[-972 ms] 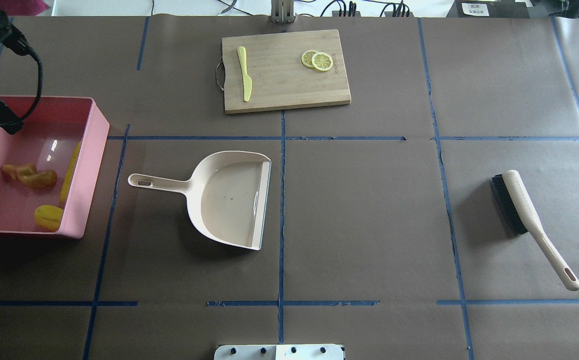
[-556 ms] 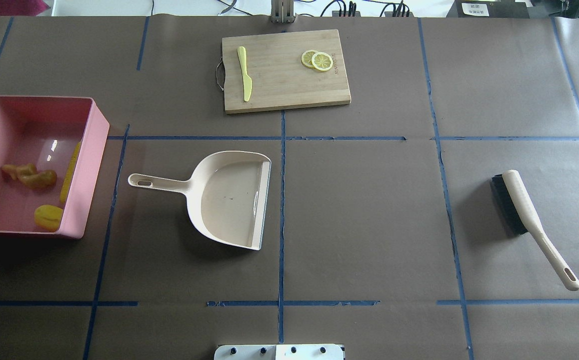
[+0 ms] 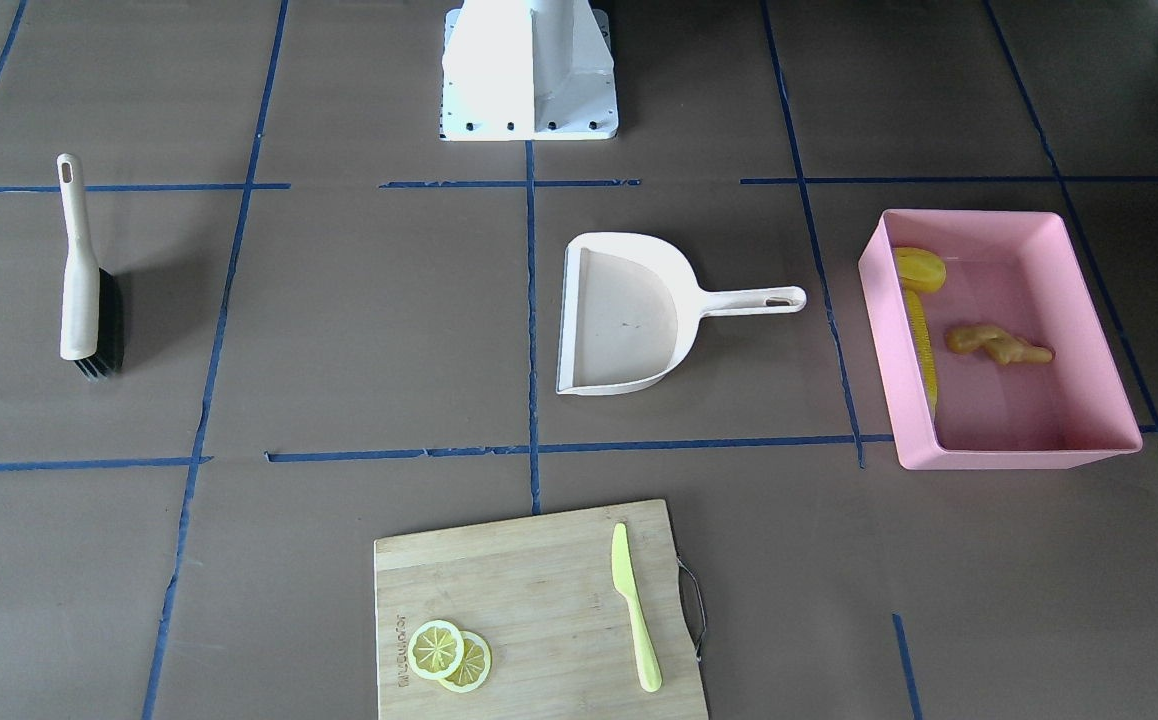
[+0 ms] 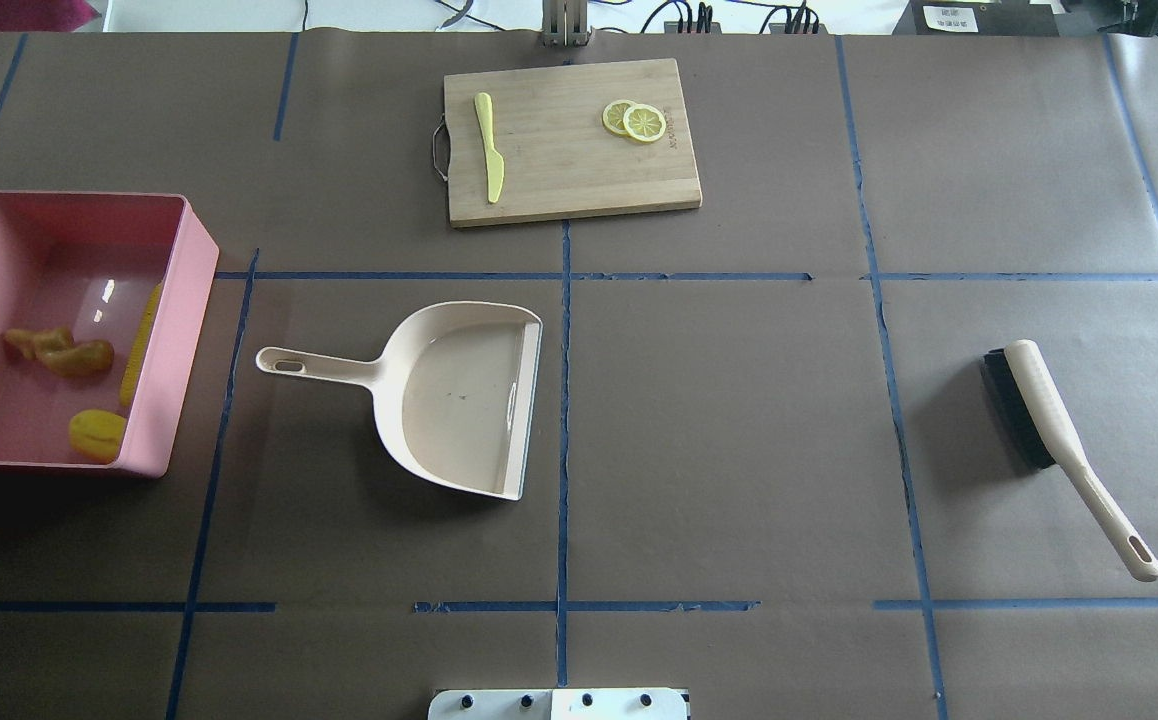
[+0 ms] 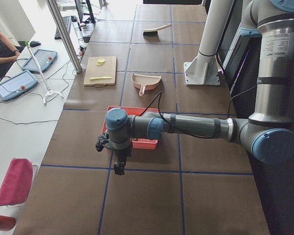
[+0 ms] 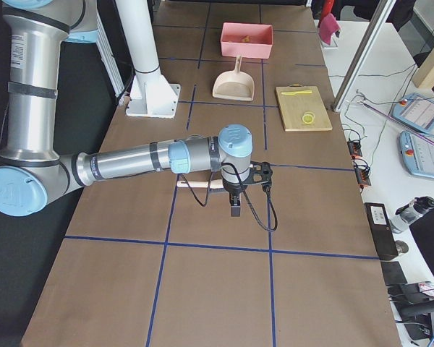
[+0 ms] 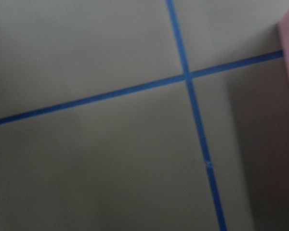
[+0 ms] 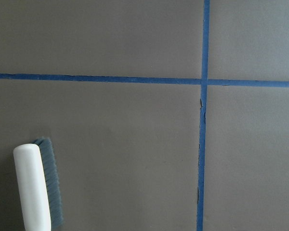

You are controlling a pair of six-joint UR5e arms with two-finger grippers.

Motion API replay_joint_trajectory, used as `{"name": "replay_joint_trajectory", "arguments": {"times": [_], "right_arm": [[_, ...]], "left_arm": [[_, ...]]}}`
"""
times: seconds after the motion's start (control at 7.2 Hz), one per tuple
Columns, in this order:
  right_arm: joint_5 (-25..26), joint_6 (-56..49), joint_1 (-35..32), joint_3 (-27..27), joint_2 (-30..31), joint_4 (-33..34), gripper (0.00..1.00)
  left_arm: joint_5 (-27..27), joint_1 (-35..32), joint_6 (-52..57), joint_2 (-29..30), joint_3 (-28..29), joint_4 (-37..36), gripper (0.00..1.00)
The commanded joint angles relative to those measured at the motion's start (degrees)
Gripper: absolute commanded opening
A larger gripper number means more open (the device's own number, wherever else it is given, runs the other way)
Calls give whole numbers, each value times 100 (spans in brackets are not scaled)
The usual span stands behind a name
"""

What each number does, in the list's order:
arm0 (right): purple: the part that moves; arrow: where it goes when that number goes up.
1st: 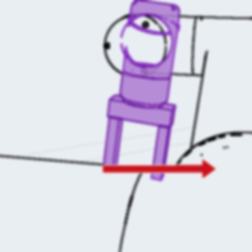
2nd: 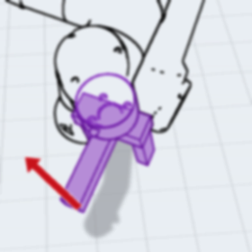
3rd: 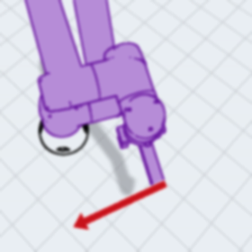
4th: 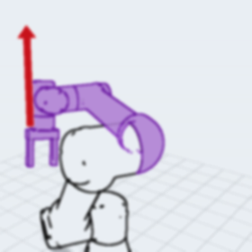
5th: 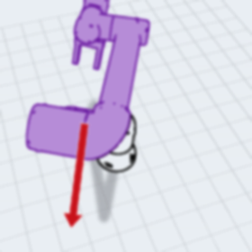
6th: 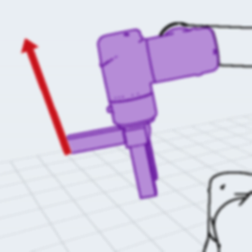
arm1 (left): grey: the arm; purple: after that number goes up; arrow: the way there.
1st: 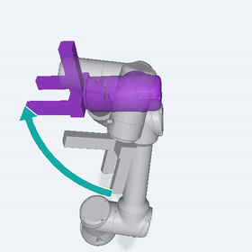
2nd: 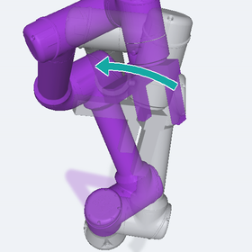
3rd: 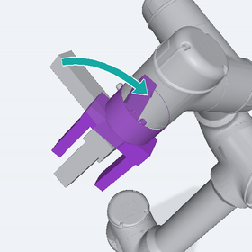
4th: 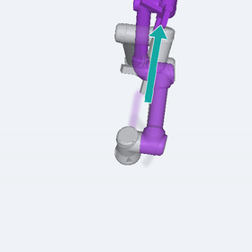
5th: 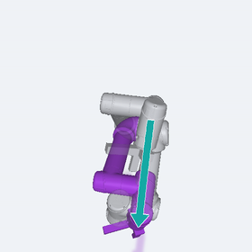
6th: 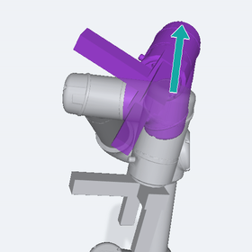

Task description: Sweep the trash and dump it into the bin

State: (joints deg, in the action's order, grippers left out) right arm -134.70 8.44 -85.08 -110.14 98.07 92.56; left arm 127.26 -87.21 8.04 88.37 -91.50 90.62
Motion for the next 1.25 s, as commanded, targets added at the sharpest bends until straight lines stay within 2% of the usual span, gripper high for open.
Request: {"name": "replay_joint_trajectory", "arguments": {"times": [0.0,0.42,0.69,0.83,1.11], "right_arm": [[-4,9,0,37,1,-1,100],[-82,-52,0,334,-51,52,100],[-512,-288,-340,982,-77,8,100],[-505,-934,-508,1273,-86,-1,100],[-216,-1072,-720,1311,-78,-10,100]], "left_arm": [[464,-138,-337,-66,-84,62,100],[519,-147,-890,-48,-228,-18,100],[510,-147,-945,-57,-219,87,100],[502,-147,-963,-57,-228,88,100],[501,-147,-963,-57,-228,79,100]]}}
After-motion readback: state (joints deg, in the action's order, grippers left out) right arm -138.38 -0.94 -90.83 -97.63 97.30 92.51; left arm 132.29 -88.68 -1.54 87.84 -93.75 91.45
